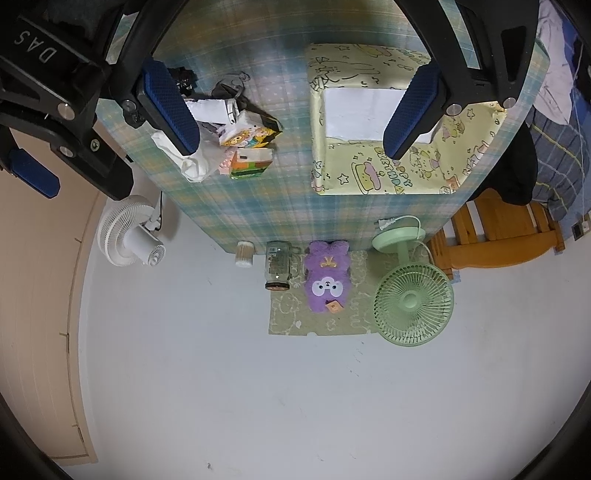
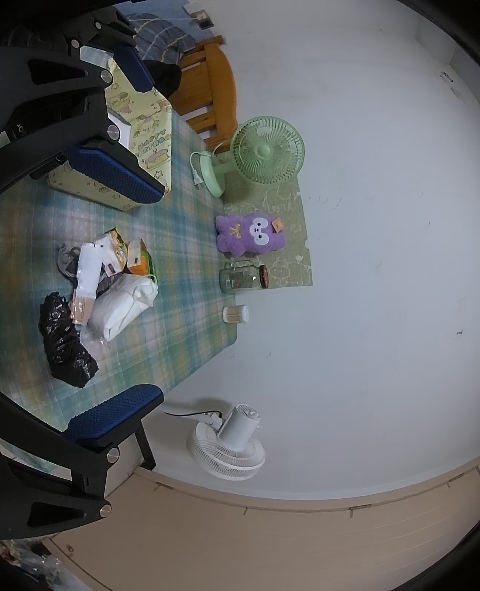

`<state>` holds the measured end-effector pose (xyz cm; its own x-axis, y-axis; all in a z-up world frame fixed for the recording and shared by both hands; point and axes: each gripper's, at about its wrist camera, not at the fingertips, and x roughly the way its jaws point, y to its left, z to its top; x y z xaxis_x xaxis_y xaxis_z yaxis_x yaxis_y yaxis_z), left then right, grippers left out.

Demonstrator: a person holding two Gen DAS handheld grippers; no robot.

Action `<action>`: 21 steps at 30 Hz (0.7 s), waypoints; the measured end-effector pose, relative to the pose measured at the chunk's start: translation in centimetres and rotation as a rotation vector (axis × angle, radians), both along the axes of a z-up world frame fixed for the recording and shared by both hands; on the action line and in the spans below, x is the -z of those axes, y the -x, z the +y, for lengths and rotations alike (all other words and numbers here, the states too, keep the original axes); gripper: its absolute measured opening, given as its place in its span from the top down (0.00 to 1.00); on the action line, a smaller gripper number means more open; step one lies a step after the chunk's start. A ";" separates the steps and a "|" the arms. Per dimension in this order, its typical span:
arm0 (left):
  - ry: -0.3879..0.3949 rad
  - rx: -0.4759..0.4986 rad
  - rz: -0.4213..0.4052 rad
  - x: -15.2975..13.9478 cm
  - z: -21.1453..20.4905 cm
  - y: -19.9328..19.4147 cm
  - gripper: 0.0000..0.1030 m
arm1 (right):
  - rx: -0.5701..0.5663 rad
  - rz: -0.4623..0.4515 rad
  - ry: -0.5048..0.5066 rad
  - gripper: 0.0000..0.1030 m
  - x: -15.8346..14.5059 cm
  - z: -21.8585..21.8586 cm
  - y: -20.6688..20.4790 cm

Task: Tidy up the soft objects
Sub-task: 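Reach the right tool to the black plastic bag and grasp it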

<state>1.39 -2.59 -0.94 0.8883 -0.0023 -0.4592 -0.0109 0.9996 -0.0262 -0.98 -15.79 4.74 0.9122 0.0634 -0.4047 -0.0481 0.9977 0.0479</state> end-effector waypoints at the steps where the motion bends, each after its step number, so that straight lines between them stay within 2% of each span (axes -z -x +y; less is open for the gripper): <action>1: 0.000 0.001 0.002 0.1 -0.1 -0.1 0.03 | 0.001 0.001 0.000 0.04 0.0 -0.1 0.0; 10: 0.004 0.006 0.018 1.1 -1.3 -0.3 0.05 | 0.011 0.022 0.000 0.06 1.0 -1.4 -0.1; 21: 0.012 0.072 0.066 3.0 -4.0 -0.5 0.07 | 0.026 0.052 0.014 0.11 2.8 -2.9 -0.3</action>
